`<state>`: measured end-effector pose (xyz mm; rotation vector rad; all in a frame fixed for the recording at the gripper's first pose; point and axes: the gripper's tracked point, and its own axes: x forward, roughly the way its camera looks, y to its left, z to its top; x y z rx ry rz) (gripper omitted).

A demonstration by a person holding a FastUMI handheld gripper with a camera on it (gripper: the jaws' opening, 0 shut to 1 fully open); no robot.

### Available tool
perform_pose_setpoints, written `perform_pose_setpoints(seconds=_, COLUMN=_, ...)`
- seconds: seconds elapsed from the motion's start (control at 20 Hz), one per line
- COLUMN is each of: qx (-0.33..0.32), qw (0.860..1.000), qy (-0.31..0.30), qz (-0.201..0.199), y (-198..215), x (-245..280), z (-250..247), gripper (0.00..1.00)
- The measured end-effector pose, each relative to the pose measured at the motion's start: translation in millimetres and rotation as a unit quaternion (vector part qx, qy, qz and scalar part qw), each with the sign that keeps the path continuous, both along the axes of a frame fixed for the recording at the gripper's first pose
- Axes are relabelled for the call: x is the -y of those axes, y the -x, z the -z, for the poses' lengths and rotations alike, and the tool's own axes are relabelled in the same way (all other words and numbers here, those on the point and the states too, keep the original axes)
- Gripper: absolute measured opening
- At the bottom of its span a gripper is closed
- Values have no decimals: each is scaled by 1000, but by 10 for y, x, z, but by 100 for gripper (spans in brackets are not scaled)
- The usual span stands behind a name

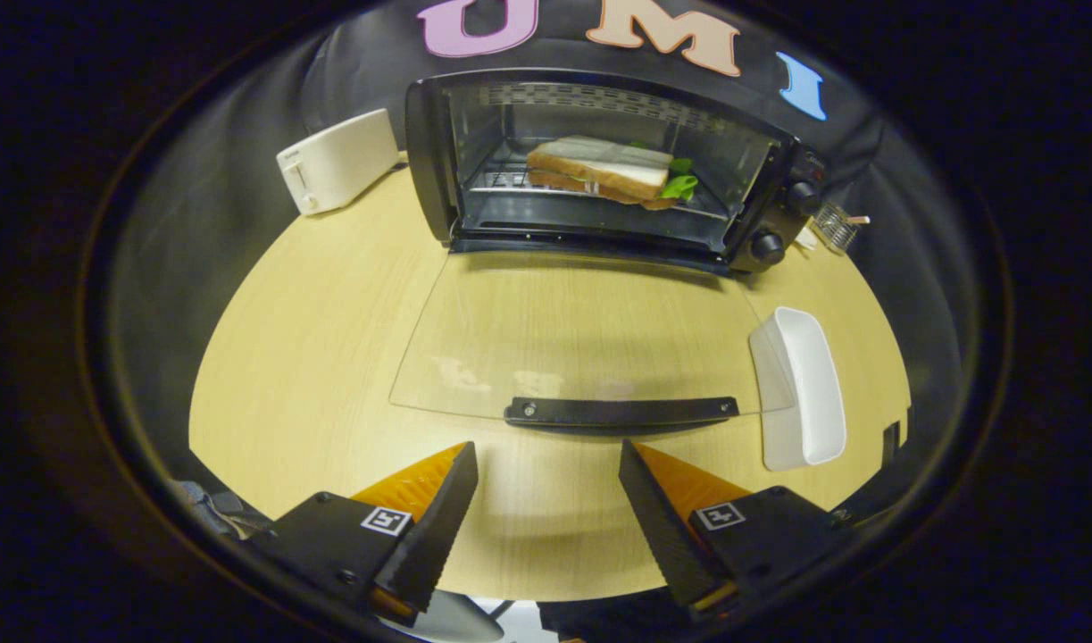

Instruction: Open the toaster oven, put the food inside, and close the toaster oven door.

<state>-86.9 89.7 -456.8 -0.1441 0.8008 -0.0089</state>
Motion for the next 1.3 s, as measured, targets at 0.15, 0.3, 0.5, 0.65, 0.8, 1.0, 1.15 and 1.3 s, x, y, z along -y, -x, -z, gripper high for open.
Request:
perform_pose_setpoints(seconds=0.15, qx=-6, qw=1000, qy=10, qz=8, y=-75, x=39, z=43, gripper=99)
perform_pose_setpoints(seconds=0.3, qx=1, qw=1000, qy=16, qz=10, y=-82, x=36, z=1, gripper=98)
perform_pose_setpoints(seconds=0.5, qx=22, qw=1000, qy=0, qz=4, y=-92, x=27, z=-218, gripper=98)
perform_pose_setpoints(seconds=0.65, qx=56, qw=998, qy=-12, qz=1, y=-118, x=11, z=-555, gripper=98)
perform_pose_setpoints(seconds=0.8, qx=114, qw=993, qy=-14, qz=-9, y=-266, x=-31, z=-1020, gripper=98)
perform_pose_setpoints(seconds=1.0, qx=171, qw=985, qy=8, qz=-11, y=-521, x=2, z=-1450, gripper=98)
perform_pose_setpoints(seconds=1.15, qx=189, qw=982, qy=9, qz=-12, y=-641, x=-19, z=-1578, gripper=97)
perform_pose_setpoints(seconds=1.3, qx=208, qw=978, qy=0, qz=-11, y=-770, x=-61, z=-1728, gripper=98)
